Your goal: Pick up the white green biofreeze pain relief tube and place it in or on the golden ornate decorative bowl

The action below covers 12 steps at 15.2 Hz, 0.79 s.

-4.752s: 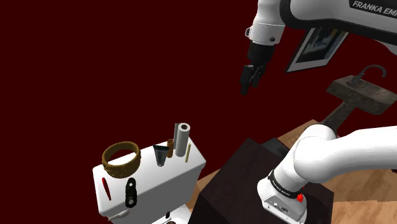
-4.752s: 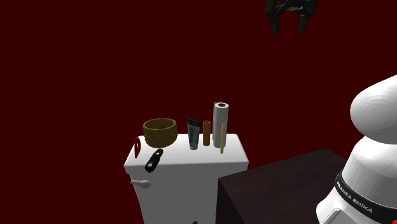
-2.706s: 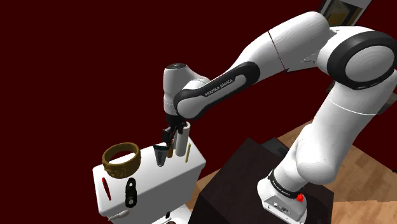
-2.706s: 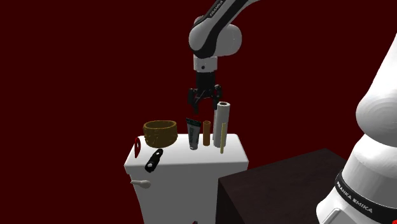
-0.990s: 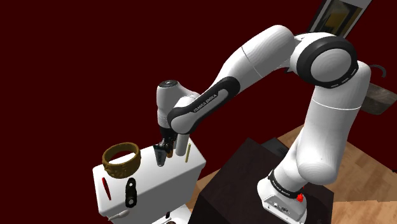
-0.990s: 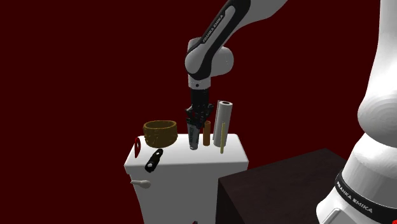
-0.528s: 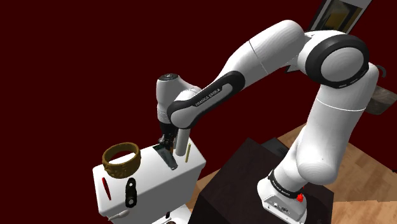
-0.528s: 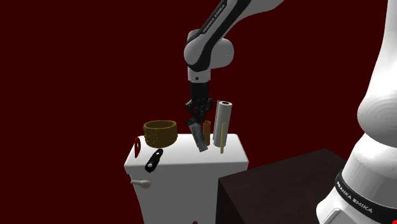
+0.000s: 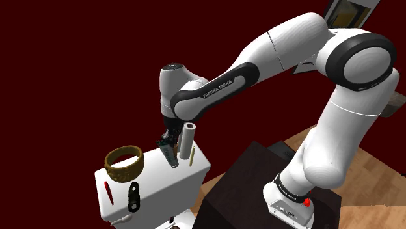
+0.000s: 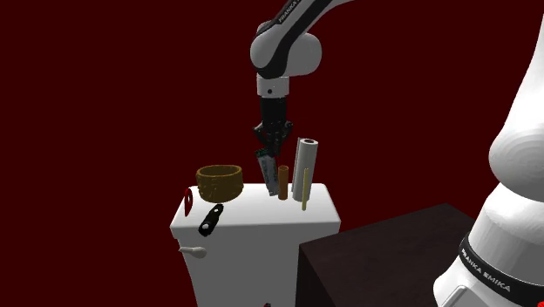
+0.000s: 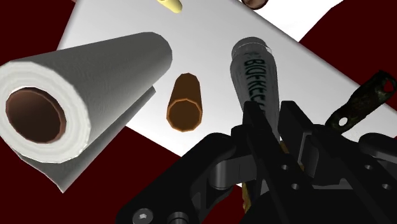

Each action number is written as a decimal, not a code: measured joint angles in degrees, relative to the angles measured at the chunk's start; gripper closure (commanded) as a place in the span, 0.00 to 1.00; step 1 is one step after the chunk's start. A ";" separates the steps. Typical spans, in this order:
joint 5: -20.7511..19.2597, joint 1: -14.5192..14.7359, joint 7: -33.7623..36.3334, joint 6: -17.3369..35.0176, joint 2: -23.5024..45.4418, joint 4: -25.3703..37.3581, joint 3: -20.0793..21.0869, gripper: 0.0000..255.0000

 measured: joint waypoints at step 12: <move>1.87 -0.40 -1.00 -8.40 -5.58 3.03 0.28 1.00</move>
